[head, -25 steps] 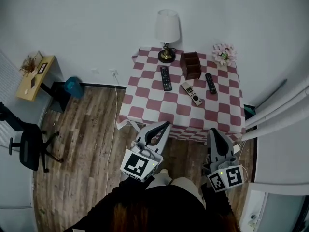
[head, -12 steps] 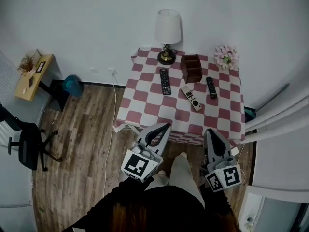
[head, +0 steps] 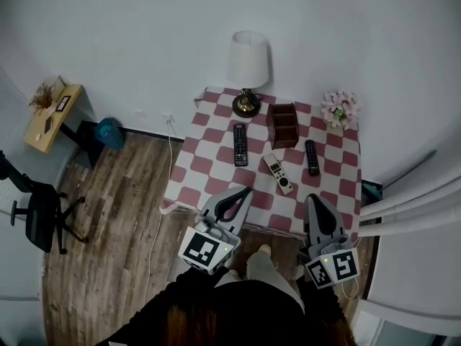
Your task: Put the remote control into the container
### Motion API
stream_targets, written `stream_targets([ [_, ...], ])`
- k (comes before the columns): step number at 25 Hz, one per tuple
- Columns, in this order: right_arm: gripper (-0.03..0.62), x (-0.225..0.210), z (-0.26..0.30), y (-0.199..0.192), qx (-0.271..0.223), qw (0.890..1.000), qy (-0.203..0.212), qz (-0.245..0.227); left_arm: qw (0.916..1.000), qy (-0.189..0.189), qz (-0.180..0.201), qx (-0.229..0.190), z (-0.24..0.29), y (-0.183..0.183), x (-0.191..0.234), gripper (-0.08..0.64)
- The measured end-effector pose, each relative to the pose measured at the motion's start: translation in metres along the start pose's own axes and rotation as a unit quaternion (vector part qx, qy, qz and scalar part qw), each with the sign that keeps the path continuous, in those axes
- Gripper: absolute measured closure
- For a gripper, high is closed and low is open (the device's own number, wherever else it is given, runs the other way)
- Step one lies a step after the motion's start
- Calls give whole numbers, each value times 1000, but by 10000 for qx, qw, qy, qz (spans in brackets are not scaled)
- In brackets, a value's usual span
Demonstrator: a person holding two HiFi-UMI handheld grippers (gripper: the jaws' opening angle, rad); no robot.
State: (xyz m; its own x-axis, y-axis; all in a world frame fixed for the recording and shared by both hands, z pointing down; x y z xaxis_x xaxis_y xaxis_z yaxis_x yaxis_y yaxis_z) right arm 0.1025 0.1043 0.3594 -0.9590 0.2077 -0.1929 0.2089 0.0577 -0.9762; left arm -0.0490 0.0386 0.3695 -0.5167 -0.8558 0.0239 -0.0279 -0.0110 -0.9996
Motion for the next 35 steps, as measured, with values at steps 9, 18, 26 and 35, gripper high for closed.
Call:
stream_targets([
  [9, 577, -66, 23, 17, -78, 9998, 137, 96, 9997, 192, 160, -58, 74, 11, -3, 558],
  [18, 577, -116, 41, 23, -17, 9995, 302, 122, 9993, 353, 26, -78, 123, 8, -5, 558],
  [26, 577, -123, 54, 20, 35, 9991, 368, 208, 9987, 502, 66, -33, 128, 3, 8, 558],
  [35, 577, -114, 70, 23, 68, 9994, 326, 91, 9993, 357, 56, -111, 135, 6, 26, 558],
])
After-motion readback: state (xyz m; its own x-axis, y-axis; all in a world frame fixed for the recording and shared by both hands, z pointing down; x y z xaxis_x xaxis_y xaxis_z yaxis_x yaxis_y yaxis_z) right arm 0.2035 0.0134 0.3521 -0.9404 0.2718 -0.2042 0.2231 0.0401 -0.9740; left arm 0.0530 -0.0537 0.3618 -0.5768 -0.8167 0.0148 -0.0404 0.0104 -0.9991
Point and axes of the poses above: the fingertips, and each gripper's own axes: z forward along the fingers, x to its left, y out of its top, the point moved 3 cm from there along -z, backward along the fingers, and after that the axes turned 1 degree about z, right-handed, at the moved point
